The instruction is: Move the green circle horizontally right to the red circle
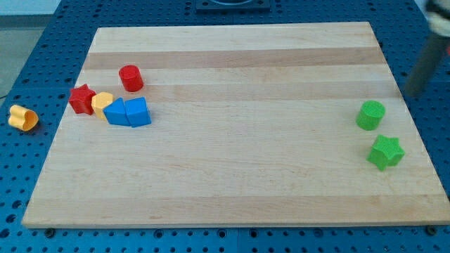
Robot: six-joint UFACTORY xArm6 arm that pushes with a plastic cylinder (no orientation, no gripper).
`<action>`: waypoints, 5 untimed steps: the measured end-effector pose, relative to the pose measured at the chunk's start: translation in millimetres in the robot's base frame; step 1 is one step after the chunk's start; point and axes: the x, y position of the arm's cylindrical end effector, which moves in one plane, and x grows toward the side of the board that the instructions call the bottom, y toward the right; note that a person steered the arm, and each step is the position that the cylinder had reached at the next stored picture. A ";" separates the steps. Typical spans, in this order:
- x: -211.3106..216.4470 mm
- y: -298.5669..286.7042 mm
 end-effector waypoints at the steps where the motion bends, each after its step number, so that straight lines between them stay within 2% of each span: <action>1: 50.8 -24.7; 2: 70.0 -154.4; 3: 49.2 -202.9; 4: 72.2 -94.8; 5: 43.5 -68.0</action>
